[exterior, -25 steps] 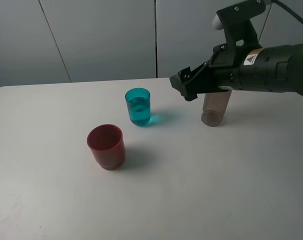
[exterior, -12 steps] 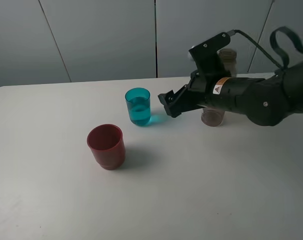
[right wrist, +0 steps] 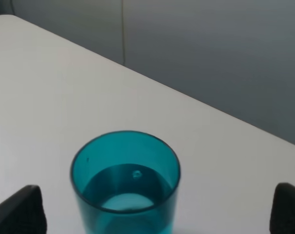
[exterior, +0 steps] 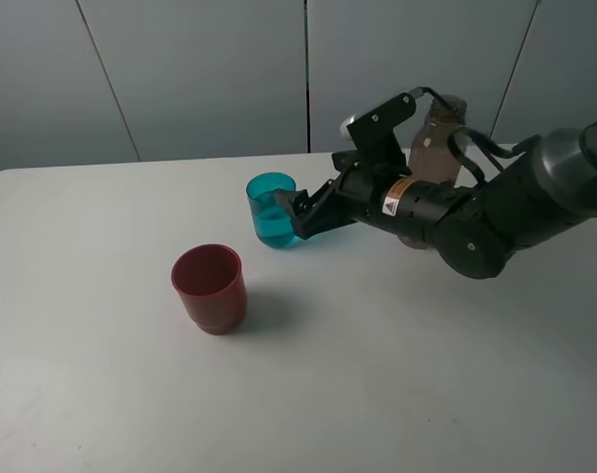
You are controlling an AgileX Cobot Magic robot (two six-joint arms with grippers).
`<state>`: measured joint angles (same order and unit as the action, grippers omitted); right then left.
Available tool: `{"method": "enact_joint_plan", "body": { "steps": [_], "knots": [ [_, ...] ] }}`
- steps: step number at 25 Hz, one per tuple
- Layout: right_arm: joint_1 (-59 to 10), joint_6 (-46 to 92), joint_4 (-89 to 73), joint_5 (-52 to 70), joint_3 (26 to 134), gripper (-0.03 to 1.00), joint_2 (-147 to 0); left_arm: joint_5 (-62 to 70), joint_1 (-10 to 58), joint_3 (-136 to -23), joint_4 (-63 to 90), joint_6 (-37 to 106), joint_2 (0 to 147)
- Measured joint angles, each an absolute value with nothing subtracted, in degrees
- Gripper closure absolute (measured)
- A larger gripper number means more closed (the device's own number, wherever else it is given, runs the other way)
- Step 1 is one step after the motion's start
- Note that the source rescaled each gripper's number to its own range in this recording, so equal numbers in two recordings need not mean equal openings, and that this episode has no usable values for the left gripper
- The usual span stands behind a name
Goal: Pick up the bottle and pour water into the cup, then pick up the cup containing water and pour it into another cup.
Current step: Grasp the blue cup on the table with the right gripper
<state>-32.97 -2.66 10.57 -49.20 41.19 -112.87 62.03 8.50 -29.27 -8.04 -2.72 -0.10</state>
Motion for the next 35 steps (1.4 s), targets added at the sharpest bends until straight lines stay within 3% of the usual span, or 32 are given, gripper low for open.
{"method": "enact_joint_plan", "body": {
  "steps": [20,35],
  "knots": [
    [-33.0,-6.0,18.3,-67.5,43.2,-0.03,-125.5,62.0,8.5,-29.3,-8.0,-2.7,-0.1],
    [-28.3,-6.1,26.3,-61.4,49.7,-0.03,-128.8,62.0,8.5,-29.3,-8.0,-2.5,-0.1]
  ]
}}
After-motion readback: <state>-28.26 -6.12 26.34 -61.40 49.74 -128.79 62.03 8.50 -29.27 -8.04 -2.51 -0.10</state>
